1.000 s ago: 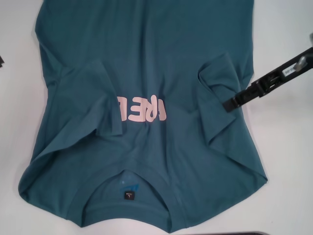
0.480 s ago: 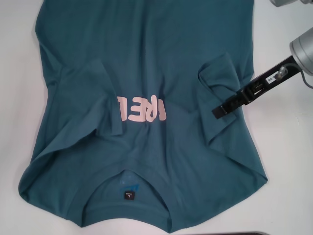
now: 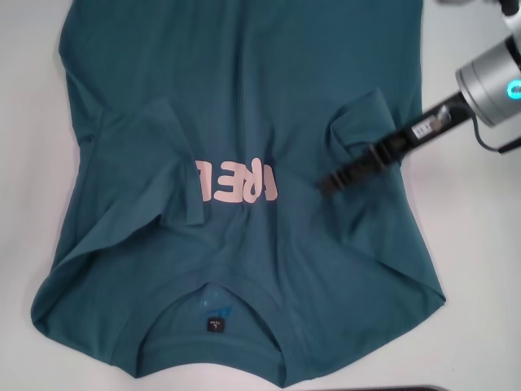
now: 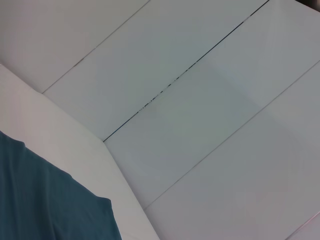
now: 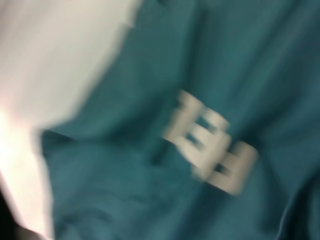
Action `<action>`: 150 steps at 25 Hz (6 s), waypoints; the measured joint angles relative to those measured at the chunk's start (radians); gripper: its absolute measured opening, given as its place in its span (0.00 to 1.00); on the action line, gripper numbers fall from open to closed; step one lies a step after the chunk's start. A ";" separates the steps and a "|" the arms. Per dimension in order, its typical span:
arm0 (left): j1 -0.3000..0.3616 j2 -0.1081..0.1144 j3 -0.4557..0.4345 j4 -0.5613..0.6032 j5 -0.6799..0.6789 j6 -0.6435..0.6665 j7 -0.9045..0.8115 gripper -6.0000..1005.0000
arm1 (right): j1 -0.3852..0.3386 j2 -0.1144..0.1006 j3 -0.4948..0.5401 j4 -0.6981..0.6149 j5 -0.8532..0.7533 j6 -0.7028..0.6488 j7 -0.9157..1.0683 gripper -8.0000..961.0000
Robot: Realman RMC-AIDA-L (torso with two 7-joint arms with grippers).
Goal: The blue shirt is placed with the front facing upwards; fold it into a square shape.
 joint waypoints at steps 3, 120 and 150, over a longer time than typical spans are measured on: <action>0.000 0.000 0.000 0.000 0.000 0.000 0.000 0.73 | -0.005 -0.017 0.038 0.005 0.145 -0.075 -0.045 0.77; 0.080 0.034 0.108 0.093 0.580 -0.134 -0.464 0.73 | -0.314 -0.098 0.332 0.104 0.325 -0.164 -0.131 0.76; 0.039 0.012 0.104 0.093 0.558 -0.096 -0.447 0.73 | -0.309 -0.094 0.332 0.104 0.327 -0.167 -0.131 0.76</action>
